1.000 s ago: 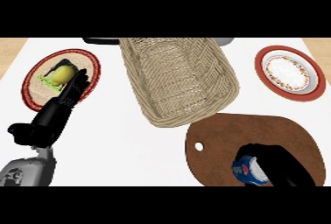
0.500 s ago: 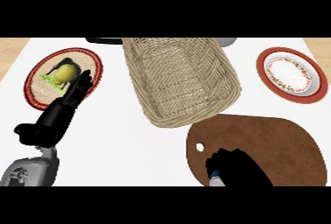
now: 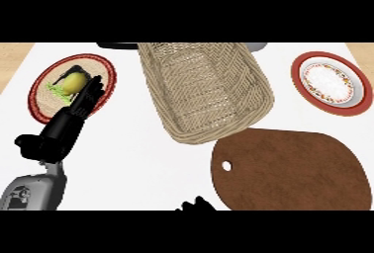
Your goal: Pick the can from the cutting board and place it in the basket
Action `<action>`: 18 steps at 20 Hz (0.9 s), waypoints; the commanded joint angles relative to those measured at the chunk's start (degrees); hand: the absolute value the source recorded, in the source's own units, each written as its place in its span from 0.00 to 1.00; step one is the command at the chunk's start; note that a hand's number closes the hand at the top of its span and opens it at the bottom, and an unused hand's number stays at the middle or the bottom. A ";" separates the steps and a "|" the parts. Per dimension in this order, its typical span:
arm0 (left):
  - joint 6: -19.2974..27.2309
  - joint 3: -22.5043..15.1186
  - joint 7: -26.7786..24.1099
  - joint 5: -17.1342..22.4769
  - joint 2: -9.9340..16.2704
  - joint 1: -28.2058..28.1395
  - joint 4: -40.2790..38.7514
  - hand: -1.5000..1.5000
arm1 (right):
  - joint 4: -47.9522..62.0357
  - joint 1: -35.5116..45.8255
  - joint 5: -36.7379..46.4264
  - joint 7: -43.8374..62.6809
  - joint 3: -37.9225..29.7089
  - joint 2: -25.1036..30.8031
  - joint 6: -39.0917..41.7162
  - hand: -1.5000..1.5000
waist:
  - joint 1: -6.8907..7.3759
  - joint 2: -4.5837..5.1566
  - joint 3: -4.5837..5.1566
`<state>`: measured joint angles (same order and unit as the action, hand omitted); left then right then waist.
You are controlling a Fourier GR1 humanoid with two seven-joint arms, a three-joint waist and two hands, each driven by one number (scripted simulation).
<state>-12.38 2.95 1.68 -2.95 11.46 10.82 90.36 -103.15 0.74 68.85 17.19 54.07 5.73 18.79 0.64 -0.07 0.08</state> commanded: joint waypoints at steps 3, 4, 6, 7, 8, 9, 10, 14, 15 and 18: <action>0.84 -0.80 1.85 -0.75 -0.89 1.22 0.51 0.50 | -1.92 -3.09 -9.70 4.65 7.55 -5.44 -6.37 1.00 | -0.49 0.07 -0.11; 0.48 -0.66 0.40 -0.36 -0.89 -1.38 1.45 0.50 | -7.30 -2.97 -12.62 4.32 6.11 -5.45 -5.64 1.00 | -0.29 -0.07 -0.08; 0.52 -0.04 -1.10 -0.60 -0.41 -2.03 0.68 0.50 | -8.64 -3.80 -16.71 0.72 5.18 -5.46 -11.48 1.00 | -0.50 -0.06 -0.12; 0.78 0.69 -1.38 -0.50 -0.13 -1.84 0.25 0.50 | -10.72 -3.96 -17.71 0.67 6.20 -5.48 -13.89 1.00 | -0.76 -0.19 -0.11; 0.33 0.07 -0.62 -0.34 -0.28 -1.59 0.93 0.50 | -11.32 -4.82 -18.84 -1.04 5.51 -5.49 -15.16 1.00 | -1.11 -0.30 -0.13; 0.38 0.60 0.76 -0.01 0.06 -0.56 0.70 0.50 | -10.89 -3.96 -19.44 -1.40 6.90 -5.50 -18.58 1.00 | -1.08 -0.33 -0.15; -0.03 0.63 0.03 0.10 0.29 -1.98 1.09 0.50 | -13.49 -4.00 -20.93 -0.74 6.81 -5.51 -19.66 1.00 | -1.03 -0.58 -0.11; 1.39 -0.29 -1.34 -1.56 -0.88 -2.37 0.34 0.50 | -16.13 -3.75 -22.23 1.31 6.44 -5.53 -21.80 1.00 | -1.87 -0.65 0.03; 0.05 1.62 0.24 0.65 0.63 -1.51 1.00 0.50 | -17.30 -2.51 -23.31 1.65 3.95 -5.53 -21.05 1.00 | -1.70 -0.75 0.03; 0.82 0.61 0.73 0.09 -0.57 -1.49 1.39 0.50 | -17.53 -1.27 -22.24 4.92 4.11 -5.54 -21.54 1.00 | -2.00 -0.83 0.10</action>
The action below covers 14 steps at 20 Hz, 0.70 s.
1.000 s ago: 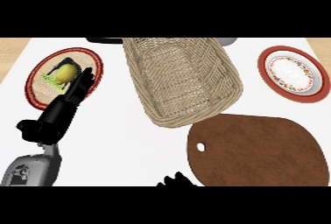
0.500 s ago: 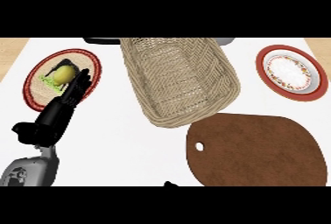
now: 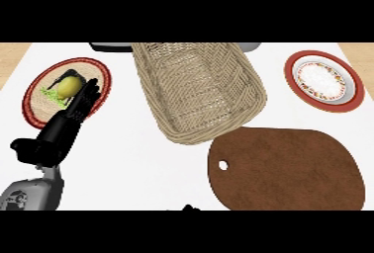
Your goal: Pick the can from the cutting board and place it in the basket
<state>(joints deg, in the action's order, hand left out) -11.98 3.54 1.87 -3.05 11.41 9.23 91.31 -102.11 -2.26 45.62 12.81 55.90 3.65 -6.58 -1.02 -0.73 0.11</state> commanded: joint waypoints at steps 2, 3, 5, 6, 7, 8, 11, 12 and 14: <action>-0.96 0.35 1.56 0.72 0.85 0.23 0.83 0.50 | -18.41 1.86 2.38 10.18 1.18 -3.47 2.81 1.00 | -0.39 -0.23 0.04; 1.30 -0.61 0.08 -0.54 -1.49 -0.25 0.34 0.50 | -17.77 4.26 2.64 10.36 0.25 -3.47 1.80 1.00 | -0.28 -0.09 0.08; 0.26 -0.01 -0.64 -0.56 -0.04 0.16 -0.53 0.50 | -16.60 7.22 5.10 12.12 -1.61 -3.45 1.87 1.00 | -0.14 0.05 0.13; 0.04 0.25 0.36 -0.42 0.48 0.53 -0.35 0.50 | -16.97 7.57 5.69 12.86 -1.92 -3.44 1.52 1.00 | -0.36 -0.17 0.15; -0.21 -0.66 0.57 -0.19 -0.33 -1.54 0.82 0.50 | -17.22 7.82 5.62 13.83 -1.06 -3.42 0.79 1.00 | 0.39 -0.35 0.13; 0.96 -0.69 -0.06 -1.13 -0.87 0.47 -0.72 0.50 | -17.53 8.11 5.94 15.83 0.11 -3.41 1.07 1.00 | -0.36 -0.04 0.15; -1.29 -0.34 -0.53 0.39 0.35 -1.07 0.59 0.50 | -15.78 15.36 3.35 19.82 -4.90 -3.39 0.26 1.00 | 1.80 0.34 0.13; -0.34 -0.67 -0.85 -0.17 -0.51 -0.41 0.17 0.50 | -17.91 16.20 3.31 22.27 -4.72 -3.40 0.75 1.00 | 1.21 0.29 0.13; -0.28 -0.44 -1.31 -0.68 -0.11 0.21 -0.90 0.50 | -17.07 21.97 3.04 27.94 -6.50 -3.41 0.66 1.00 | 1.65 0.50 0.11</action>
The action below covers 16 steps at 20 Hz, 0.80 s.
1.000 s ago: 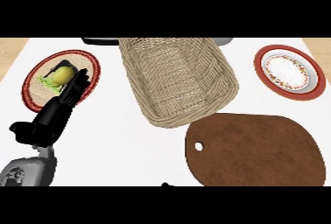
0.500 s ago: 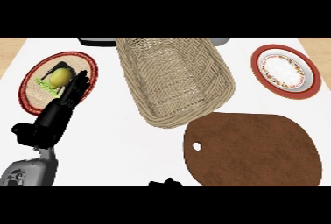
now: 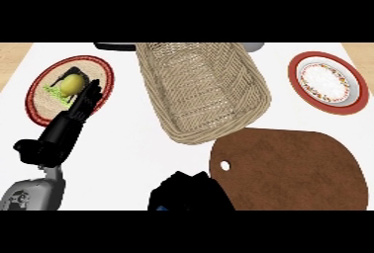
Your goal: Pick the can from the cutting board and place it in the basket
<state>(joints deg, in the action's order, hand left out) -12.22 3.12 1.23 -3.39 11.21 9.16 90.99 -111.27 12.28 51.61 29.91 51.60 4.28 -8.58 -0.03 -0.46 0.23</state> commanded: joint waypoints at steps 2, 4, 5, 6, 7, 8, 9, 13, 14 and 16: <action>-0.84 -0.32 -0.65 0.32 -0.07 -0.20 -0.37 0.50 | -7.19 15.16 -5.11 16.29 -6.07 -4.11 2.60 1.00 | 1.41 0.34 -0.02; -1.53 -0.42 -1.10 0.44 0.23 0.62 -0.98 0.50 | -5.81 22.00 -7.93 20.44 -11.40 -4.18 0.78 1.00 | 1.75 0.50 -0.02; -0.22 -1.43 0.49 -0.44 -1.02 1.81 -0.50 0.50 | -3.67 25.75 -8.67 21.92 -12.59 -4.20 -1.79 1.00 | 1.74 0.49 -0.07; -0.59 -0.74 0.24 -0.01 -0.59 1.87 -1.45 0.50 | -0.52 29.57 -10.31 22.59 -15.49 -4.22 -2.78 1.00 | 1.85 0.62 -0.08; 0.00 -1.06 0.76 -0.54 -0.70 1.83 0.36 0.50 | 0.73 32.53 -9.86 25.09 -17.43 -4.23 -3.98 1.00 | 2.07 0.45 -0.09; -0.58 -1.06 -0.87 -0.64 -0.38 1.29 -0.25 0.50 | 3.47 36.55 -11.55 25.58 -20.02 -4.24 -3.91 1.00 | 2.00 0.54 -0.09; 1.13 -1.97 2.67 -1.36 -1.99 4.50 -1.20 0.50 | 4.90 39.54 -12.91 26.51 -23.16 -4.25 -2.98 1.00 | 1.48 0.60 -0.12; -0.86 -0.41 -1.30 0.05 -0.54 0.38 -0.31 0.50 | 17.74 48.71 -14.66 23.36 -28.66 -4.27 -5.80 1.00 | 1.57 0.62 -0.15; 1.25 -1.78 0.33 -1.27 -2.76 2.87 -1.39 0.50 | 18.98 48.02 -15.48 22.61 -29.13 -4.27 -5.59 1.00 | 0.95 0.60 -0.18; -0.17 0.11 -1.59 -0.60 -0.73 1.71 -2.45 0.50 | 24.29 47.92 -17.15 15.58 -33.60 -4.27 -3.97 1.00 | 0.83 0.69 -0.19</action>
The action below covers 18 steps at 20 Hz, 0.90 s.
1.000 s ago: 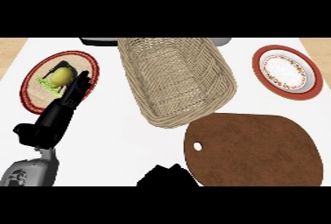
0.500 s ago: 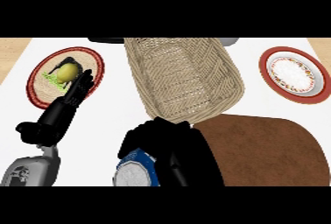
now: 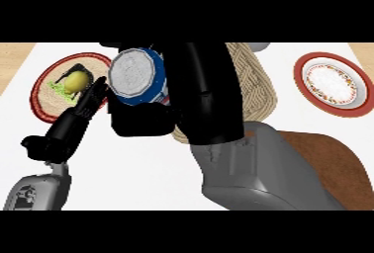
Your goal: Pick the can from the cutting board and place it in the basket
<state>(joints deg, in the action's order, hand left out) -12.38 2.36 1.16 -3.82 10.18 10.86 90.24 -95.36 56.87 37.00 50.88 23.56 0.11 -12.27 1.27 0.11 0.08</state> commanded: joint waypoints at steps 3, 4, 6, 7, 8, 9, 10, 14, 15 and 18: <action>-0.68 0.97 0.62 0.62 0.51 -0.38 0.79 0.50 | 10.33 -0.10 -3.70 -10.57 -6.58 1.37 0.18 1.00 | -0.79 0.00 -0.08; -1.97 1.42 2.53 2.55 1.06 -2.36 4.89 0.50 | 11.55 0.55 -4.57 -10.63 -7.17 1.63 2.07 1.00 | -0.55 -0.09 -0.08; -0.68 0.19 0.86 -0.21 0.40 -2.37 2.99 0.50 | 16.03 1.90 -5.38 -13.90 -9.12 0.54 1.78 1.00 | -0.59 -0.05 -0.07; 0.31 0.32 -1.20 -0.86 -0.63 -0.85 -0.85 0.50 | 17.94 3.02 -5.39 -14.95 -10.69 1.04 1.99 1.00 | -0.78 0.01 -0.06; -0.78 1.22 -1.63 0.02 0.44 -2.16 0.27 0.50 | 20.34 3.27 -6.52 -17.38 -11.25 0.14 1.85 1.00 | -0.57 0.02 -0.06; -0.95 0.49 -2.37 -0.34 0.02 -1.16 -0.65 0.50 | 22.02 2.13 -6.61 -21.84 -12.61 2.09 0.94 1.00 | -0.64 0.09 -0.07; -1.38 0.69 0.17 0.25 0.57 -2.53 1.85 0.50 | 22.46 0.36 -6.10 -24.59 -13.39 2.57 -1.25 1.00 | -0.51 0.06 -0.08; -0.42 0.75 0.93 -0.34 -0.31 1.37 -0.66 0.50 | 28.70 0.80 -2.61 -29.76 -13.17 0.70 -5.73 1.00 | -0.79 0.07 -0.07; 0.53 -0.51 2.37 -0.75 -1.59 -1.88 3.32 0.50 | 29.79 3.87 -4.01 -30.60 -15.85 3.11 -3.54 1.00 | -0.52 0.00 -0.08; 0.11 1.86 -0.01 -0.80 0.06 2.01 -2.36 0.50 | 32.28 -0.43 -3.48 -38.27 -15.53 1.92 -7.47 1.00 | -0.83 0.09 -0.08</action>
<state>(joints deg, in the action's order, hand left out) -12.38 3.16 1.23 -4.64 9.85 11.25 89.79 -66.20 58.84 33.62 20.58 9.46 1.51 -17.25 0.61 0.18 0.02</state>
